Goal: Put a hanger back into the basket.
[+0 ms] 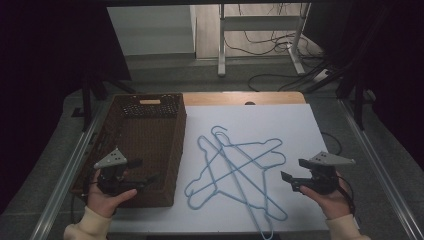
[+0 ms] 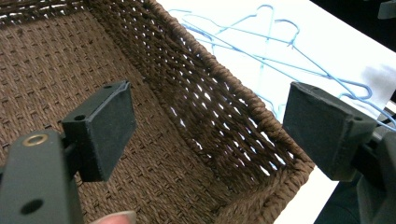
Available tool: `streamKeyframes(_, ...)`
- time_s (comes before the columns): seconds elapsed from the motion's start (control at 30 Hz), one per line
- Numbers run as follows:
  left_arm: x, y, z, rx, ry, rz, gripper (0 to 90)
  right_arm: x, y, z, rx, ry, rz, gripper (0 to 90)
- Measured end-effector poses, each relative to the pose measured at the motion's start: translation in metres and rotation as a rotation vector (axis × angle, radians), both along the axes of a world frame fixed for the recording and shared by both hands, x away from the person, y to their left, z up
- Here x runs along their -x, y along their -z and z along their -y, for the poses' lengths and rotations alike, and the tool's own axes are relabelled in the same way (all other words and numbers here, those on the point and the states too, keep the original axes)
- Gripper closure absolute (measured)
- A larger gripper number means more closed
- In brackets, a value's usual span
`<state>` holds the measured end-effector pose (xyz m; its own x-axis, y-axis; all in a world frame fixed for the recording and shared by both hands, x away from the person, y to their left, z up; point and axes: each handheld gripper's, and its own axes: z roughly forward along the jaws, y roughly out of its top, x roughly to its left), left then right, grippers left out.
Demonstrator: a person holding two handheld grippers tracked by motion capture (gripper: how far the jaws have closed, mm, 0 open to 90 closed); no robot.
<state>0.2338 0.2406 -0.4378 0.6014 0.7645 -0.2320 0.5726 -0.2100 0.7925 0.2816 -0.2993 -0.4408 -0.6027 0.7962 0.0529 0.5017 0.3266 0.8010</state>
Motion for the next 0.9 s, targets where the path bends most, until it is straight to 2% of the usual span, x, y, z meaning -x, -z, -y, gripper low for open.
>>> streamKeyframes(0.7, 0.003, -0.0008, -0.0007, -0.001, 0.003, 0.004, 17.4, -0.0044, 0.0048, -0.0041, 0.038, 0.034, -0.044, 20.2)
streamKeyframes(0.9, 0.0046, -0.0024, -0.0012, 0.002, 0.004, 0.007, 17.4, -0.0071, 0.0061, -0.0058, 0.044, 0.061, -0.061, 21.3)
